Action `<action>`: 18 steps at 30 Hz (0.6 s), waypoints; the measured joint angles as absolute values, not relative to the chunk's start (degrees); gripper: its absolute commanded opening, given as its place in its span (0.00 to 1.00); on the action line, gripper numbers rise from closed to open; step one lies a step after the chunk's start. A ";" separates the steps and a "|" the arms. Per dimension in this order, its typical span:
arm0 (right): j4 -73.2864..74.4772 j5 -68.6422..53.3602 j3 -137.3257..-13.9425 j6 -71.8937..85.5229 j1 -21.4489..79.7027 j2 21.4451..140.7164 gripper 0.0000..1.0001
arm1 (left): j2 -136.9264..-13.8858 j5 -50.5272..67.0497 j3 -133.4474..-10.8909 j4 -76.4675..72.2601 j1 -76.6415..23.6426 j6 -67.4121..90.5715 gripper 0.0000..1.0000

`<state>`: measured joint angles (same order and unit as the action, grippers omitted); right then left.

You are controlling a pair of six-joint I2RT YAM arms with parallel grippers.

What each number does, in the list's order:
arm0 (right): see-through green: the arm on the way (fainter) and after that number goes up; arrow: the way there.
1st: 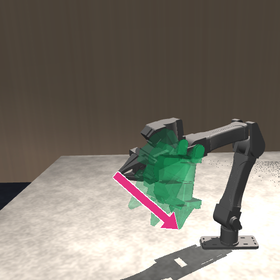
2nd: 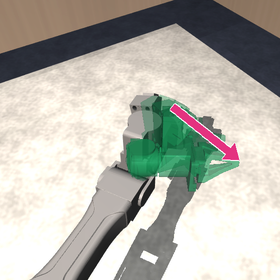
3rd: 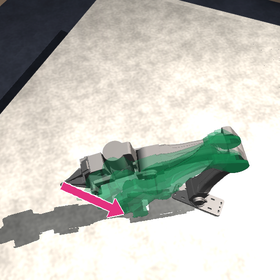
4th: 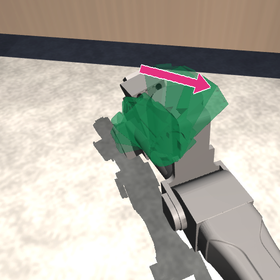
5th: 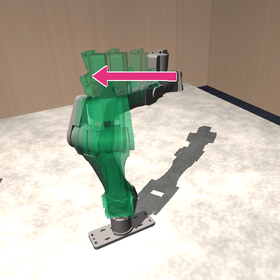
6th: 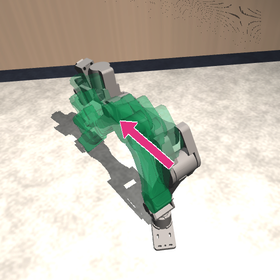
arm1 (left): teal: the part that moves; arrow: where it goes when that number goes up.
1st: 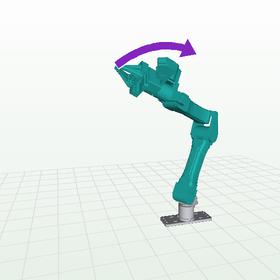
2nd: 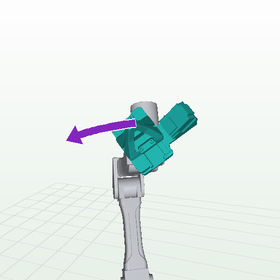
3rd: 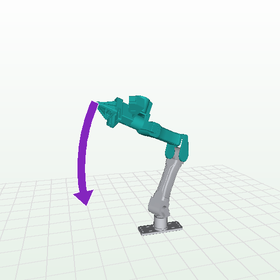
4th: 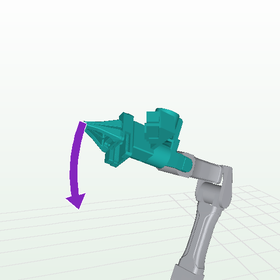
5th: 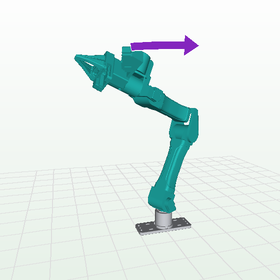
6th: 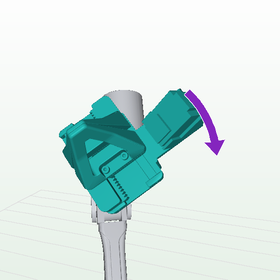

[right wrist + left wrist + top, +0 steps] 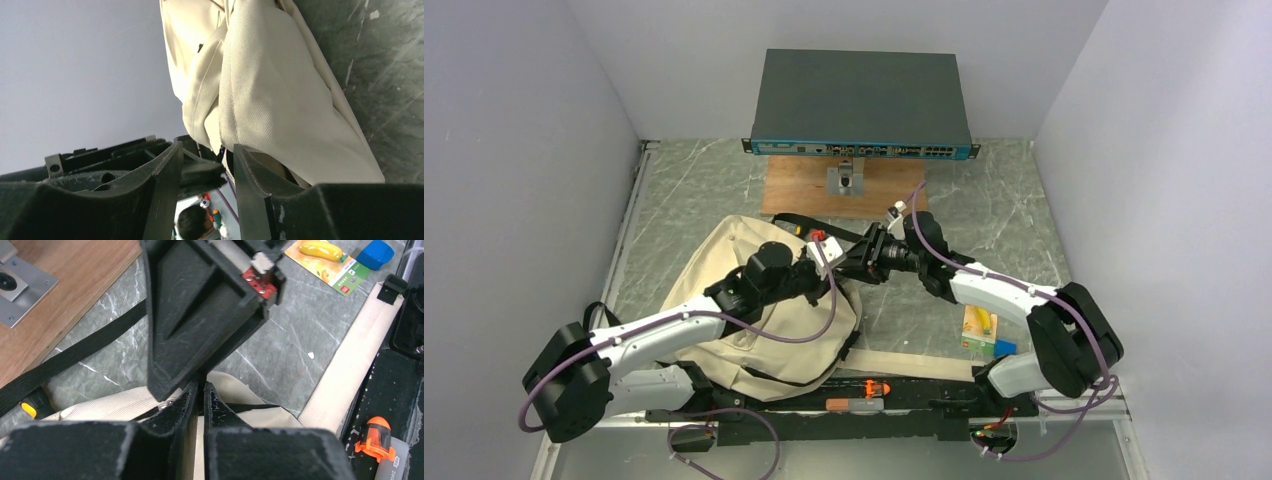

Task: Pack the student bag
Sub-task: Zip the student bag at the center of the board.

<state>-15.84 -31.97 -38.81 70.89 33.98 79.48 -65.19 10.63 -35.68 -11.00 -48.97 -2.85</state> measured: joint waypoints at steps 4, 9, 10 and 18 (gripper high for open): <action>-14.35 -30.72 -39.97 69.84 34.22 80.73 0.47 | -65.17 11.97 -35.68 -10.83 -49.47 -2.20 0.51; -12.43 -29.52 -40.49 67.79 34.52 81.45 0.47 | -62.76 13.26 -35.70 -6.87 -49.98 0.67 0.73; -12.12 -29.26 -40.58 67.13 34.68 81.45 0.48 | -61.76 13.23 -35.73 -5.78 -49.98 1.26 0.74; -5.52 -26.89 -45.74 56.62 36.93 84.18 0.55 | -52.73 8.45 -42.11 7.90 -48.29 7.57 0.98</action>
<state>-5.52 -26.89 -45.74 56.62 36.93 84.18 -52.73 8.45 -42.11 7.90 -48.29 7.57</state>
